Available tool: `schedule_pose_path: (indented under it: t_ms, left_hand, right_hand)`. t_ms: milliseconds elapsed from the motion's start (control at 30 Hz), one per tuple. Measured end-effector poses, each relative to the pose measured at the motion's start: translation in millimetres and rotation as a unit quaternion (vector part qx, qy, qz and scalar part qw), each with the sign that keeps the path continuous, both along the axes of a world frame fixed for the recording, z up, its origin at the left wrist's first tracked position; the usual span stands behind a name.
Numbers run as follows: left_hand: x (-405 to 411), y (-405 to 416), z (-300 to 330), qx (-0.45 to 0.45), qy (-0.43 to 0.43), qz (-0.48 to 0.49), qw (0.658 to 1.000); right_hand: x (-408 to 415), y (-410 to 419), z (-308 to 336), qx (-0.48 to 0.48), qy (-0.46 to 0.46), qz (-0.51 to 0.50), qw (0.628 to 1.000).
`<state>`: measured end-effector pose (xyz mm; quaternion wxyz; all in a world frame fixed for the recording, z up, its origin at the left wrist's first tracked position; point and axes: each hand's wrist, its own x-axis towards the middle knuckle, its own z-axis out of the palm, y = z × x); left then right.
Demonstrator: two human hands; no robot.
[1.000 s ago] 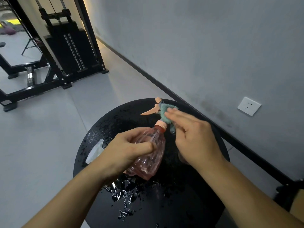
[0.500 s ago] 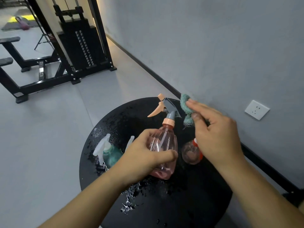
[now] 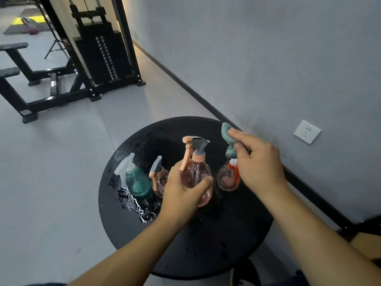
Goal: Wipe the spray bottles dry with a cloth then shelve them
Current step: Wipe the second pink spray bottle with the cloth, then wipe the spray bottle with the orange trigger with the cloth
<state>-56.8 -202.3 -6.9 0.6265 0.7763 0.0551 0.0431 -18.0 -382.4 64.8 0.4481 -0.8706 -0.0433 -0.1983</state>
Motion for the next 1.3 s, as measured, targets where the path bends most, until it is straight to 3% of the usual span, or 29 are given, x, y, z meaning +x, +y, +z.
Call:
schedule_pose_path:
  t_ms: [200, 600, 967, 1300]
  left_hand:
    - [-4.7, -6.6, -50.5, 0.011, -0.002, 0.081, 0.997]
    - [17.5, -6.8, -95.5, 0.076, 0.040, 0.102, 0.991]
    - [28.1, -6.1, -107.5, 0.074, 0.031, 0.116, 0.990]
    - [18.0, 5.7, -82.3, 0.104, 0.018, 0.093, 0.990]
  right_hand:
    - [-10.4, -3.6, -6.6, 0.001, 0.025, 0.010, 1.000]
    - [-3.9, 1.3, -20.2, -0.043, 0.023, 0.032, 0.998]
    - [1.0, -0.9, -26.3, -0.044, 0.031, 0.039, 0.998]
    - [-3.5, -8.5, -19.4, -0.023, 0.030, 0.021, 0.999]
